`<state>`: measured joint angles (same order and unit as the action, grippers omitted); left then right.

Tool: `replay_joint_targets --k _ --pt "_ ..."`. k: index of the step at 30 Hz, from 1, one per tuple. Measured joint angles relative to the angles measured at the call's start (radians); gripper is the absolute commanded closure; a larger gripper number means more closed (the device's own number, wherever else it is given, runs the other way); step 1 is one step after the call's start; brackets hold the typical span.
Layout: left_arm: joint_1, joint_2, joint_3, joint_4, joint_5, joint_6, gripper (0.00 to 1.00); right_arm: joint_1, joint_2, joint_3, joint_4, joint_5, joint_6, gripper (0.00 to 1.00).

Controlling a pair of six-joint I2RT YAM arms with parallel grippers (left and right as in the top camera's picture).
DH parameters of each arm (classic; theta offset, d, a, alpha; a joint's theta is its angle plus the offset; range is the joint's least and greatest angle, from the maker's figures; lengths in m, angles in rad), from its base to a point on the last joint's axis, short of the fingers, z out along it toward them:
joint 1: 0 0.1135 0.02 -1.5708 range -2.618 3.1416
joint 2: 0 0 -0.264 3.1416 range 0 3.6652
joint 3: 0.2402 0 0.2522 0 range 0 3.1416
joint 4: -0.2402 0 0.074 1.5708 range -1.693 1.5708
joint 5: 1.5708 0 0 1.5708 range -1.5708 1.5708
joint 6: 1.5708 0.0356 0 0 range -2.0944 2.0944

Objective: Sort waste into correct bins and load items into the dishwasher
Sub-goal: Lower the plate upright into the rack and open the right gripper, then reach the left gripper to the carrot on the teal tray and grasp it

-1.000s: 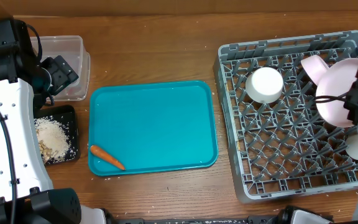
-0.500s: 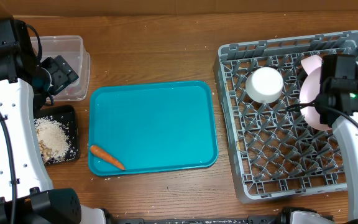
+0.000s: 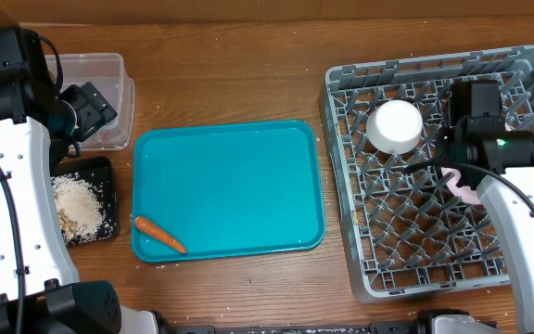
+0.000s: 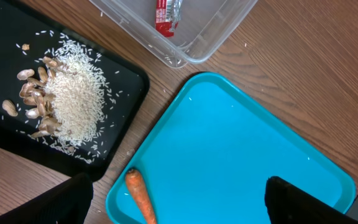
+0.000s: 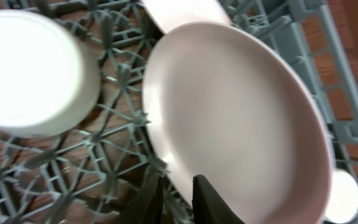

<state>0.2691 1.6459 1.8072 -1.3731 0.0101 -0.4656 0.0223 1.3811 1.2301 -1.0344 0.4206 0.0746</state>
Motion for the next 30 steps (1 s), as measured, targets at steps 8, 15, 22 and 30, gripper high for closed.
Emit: replay_joint_targets --k 8,15,22,30 --pt "0.0 0.0 0.0 -0.015 0.0 0.0 0.07 0.004 0.0 0.006 0.023 -0.074 0.01 0.38" --pt "0.0 0.0 0.0 -0.086 0.0 0.0 0.05 0.005 0.0 0.06 0.209 -0.475 -0.02 0.31" --pt "-0.016 0.0 -0.045 -0.169 0.002 -0.001 0.09 0.018 0.019 0.06 0.229 -0.752 -0.034 0.3" --pt "-0.164 0.0 -0.299 -0.108 0.037 -0.045 0.07 0.019 0.053 0.06 0.211 -0.756 -0.041 0.3"
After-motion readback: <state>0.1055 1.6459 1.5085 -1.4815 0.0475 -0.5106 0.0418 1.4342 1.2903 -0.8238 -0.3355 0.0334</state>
